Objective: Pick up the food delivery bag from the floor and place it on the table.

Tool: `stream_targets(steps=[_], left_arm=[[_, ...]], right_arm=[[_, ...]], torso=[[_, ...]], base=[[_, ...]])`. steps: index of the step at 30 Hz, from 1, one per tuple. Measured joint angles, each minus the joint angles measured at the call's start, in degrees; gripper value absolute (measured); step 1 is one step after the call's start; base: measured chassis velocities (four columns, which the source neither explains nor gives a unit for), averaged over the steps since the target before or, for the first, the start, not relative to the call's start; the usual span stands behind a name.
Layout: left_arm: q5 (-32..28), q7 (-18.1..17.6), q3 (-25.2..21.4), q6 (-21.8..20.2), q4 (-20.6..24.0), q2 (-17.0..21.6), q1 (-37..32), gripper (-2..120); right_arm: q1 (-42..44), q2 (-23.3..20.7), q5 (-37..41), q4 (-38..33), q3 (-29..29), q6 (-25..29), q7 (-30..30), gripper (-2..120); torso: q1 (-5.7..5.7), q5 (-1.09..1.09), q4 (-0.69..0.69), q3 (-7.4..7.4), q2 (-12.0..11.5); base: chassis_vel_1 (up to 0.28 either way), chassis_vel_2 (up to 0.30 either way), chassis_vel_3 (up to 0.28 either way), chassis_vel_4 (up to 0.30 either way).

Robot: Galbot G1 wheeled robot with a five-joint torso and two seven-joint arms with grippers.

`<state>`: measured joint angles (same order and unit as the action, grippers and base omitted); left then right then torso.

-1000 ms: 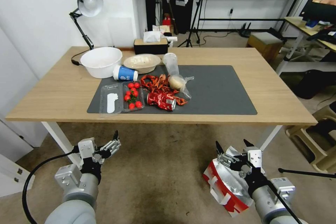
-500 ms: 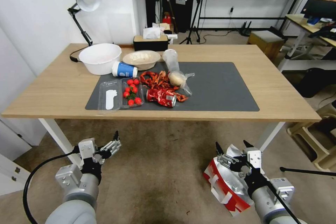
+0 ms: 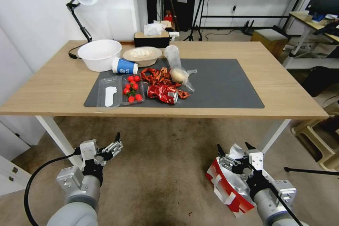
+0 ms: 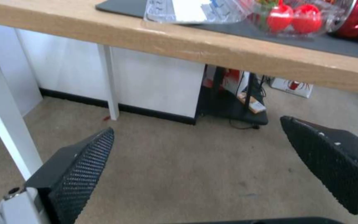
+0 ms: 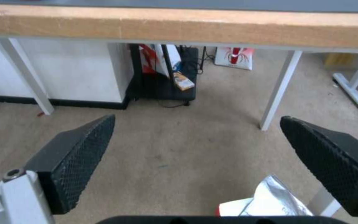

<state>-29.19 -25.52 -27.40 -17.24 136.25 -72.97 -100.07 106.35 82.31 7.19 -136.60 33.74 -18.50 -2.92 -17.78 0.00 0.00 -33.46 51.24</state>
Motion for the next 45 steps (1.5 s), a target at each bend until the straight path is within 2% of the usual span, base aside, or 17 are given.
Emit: stream_targets(steps=[45], left_arm=[[1.0, 0.82, 0.33, 0.31, -2.59, -0.36, 0.37, 100]], right_arm=[[-0.06, 0.23, -1.01, 2.27, -0.6, 0.19, -0.99, 100]], torso=[[5.03, 0.0, 0.0, 7.05, -12.08]], base=[[0.0, 0.0, 0.0, 0.0]])
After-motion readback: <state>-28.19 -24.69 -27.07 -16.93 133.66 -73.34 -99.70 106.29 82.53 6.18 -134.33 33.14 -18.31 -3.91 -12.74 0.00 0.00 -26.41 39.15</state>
